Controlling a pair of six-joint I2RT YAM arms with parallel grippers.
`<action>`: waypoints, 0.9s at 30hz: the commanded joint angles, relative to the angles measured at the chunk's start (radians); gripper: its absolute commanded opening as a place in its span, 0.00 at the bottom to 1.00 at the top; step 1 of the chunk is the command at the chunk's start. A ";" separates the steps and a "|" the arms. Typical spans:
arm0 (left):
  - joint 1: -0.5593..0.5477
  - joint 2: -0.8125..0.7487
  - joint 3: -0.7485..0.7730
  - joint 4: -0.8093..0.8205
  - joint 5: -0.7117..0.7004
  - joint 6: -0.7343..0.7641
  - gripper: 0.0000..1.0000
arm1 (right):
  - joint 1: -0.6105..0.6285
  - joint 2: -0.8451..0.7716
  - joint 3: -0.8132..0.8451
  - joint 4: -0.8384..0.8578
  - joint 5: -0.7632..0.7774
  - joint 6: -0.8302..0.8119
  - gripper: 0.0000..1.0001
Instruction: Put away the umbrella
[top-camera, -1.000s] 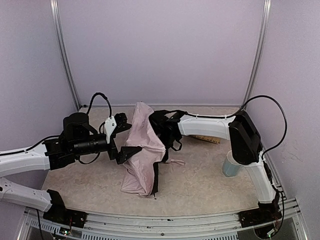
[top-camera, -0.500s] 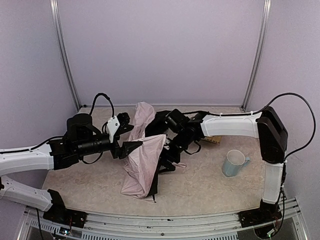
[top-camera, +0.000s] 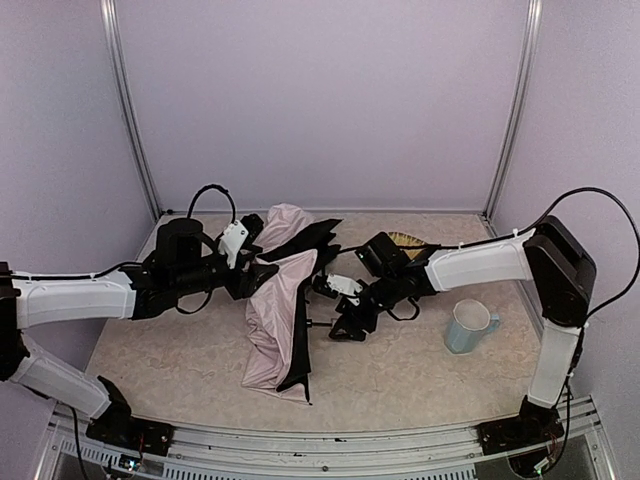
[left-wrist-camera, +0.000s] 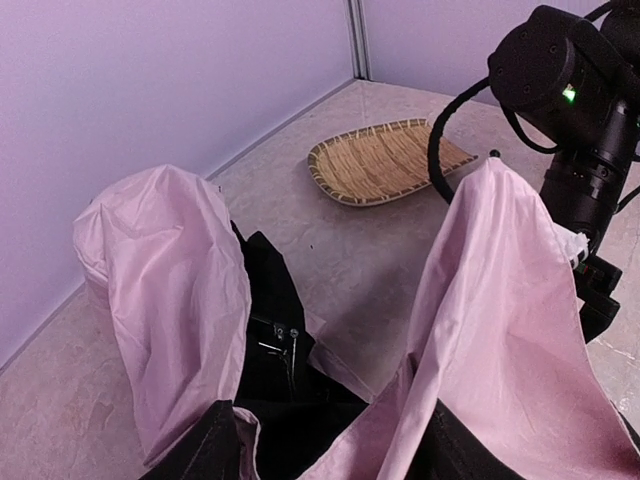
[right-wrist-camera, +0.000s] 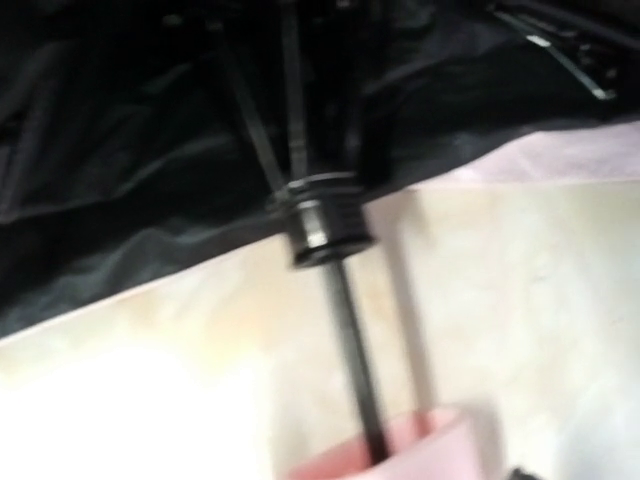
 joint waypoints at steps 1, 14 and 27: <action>0.025 0.040 0.024 0.041 0.043 -0.029 0.58 | 0.007 0.028 -0.038 0.182 0.081 -0.038 0.72; 0.139 0.261 0.104 0.046 0.068 -0.077 0.56 | 0.010 0.114 -0.095 0.242 0.031 -0.059 0.48; 0.165 0.438 0.146 0.034 0.115 -0.109 0.55 | 0.025 -0.016 -0.096 0.126 -0.324 -0.022 0.10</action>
